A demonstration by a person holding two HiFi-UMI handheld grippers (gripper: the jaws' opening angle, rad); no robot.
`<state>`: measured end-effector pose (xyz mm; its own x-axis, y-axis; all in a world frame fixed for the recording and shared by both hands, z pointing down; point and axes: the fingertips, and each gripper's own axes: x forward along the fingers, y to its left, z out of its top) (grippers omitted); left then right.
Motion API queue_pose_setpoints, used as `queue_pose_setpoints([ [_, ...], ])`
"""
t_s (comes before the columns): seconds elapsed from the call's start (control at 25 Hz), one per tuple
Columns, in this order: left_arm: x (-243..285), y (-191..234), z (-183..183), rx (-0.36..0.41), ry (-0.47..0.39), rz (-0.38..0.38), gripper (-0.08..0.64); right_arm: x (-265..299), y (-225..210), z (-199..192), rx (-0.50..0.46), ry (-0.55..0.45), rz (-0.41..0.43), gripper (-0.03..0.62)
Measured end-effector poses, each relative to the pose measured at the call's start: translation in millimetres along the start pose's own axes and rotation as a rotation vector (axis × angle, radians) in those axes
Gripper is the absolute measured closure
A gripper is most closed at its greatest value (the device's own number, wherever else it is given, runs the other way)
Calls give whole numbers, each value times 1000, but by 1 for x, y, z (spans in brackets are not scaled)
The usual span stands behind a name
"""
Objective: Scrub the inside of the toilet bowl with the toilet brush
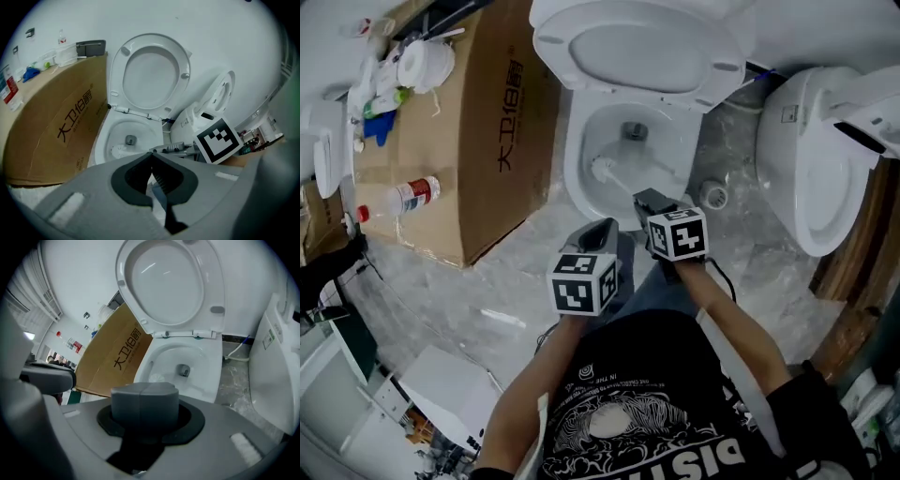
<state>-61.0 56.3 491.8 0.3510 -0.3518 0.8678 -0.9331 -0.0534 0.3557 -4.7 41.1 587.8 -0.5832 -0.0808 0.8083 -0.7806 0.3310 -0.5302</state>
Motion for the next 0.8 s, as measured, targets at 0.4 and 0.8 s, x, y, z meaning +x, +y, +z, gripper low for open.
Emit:
queue_pose_setpoints([
  [0.4, -1, 47, -5, 191, 110, -71, 569, 33, -1, 25, 215, -199, -106, 442],
  [0.8, -7, 57, -5, 317, 140, -108, 569, 26, -22, 54, 335, -363, -173, 442],
])
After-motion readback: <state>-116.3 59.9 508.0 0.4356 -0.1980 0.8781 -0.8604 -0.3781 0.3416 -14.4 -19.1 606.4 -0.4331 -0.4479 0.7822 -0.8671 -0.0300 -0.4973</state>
